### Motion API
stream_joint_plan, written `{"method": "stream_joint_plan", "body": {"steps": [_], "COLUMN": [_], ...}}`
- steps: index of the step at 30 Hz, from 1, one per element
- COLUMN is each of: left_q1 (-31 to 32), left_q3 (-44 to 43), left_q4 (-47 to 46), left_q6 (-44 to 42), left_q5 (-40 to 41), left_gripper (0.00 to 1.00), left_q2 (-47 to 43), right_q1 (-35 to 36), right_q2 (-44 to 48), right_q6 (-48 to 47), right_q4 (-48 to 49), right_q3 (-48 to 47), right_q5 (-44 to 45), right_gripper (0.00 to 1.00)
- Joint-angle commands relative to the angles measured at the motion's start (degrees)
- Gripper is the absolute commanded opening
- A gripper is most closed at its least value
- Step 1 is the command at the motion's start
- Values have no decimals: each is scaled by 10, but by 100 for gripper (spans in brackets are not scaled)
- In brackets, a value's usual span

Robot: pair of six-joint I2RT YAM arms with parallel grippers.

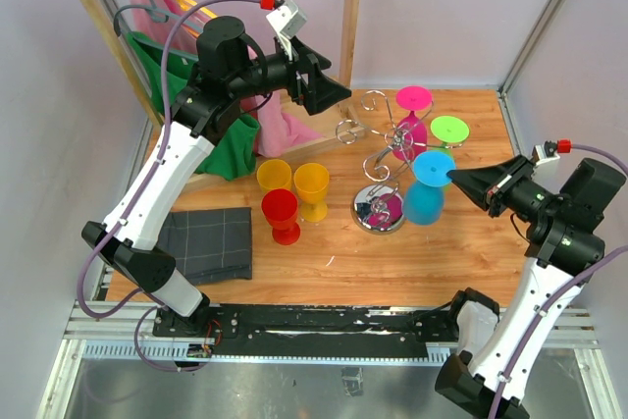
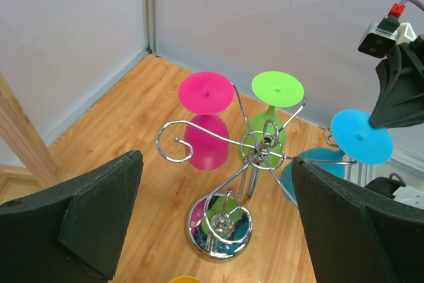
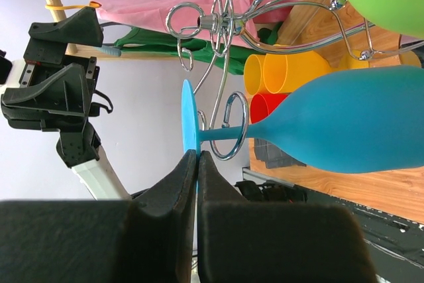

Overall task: Take the wine glass off the wine glass rack
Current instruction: Pick up the wine glass from the wine rack.

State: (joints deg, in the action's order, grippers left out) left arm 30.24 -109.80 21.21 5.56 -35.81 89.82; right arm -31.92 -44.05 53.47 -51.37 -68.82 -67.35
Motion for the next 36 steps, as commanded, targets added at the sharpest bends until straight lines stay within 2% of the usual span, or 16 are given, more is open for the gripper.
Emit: {"method": "stream_joint_plan", "body": {"steps": [1,26,36], "left_q1": [1,2,9], "left_q3": [3,12,3], "left_q4": [-4,-4,-4], "left_q6": [-7,-5,-5], "left_q5": [-7,-5,-7], "left_gripper": [99,99,99], "left_q2": [-16,-30,-22], "right_q1": [-10,-11,-11], "right_q2": [8,-3,11], "right_q6": [-11,-8,41], "right_q4": [-10,7,69], "right_q3": [-17,-18,16], "right_q5": [-31,-40,-45], "right_gripper": [1,1,1]}}
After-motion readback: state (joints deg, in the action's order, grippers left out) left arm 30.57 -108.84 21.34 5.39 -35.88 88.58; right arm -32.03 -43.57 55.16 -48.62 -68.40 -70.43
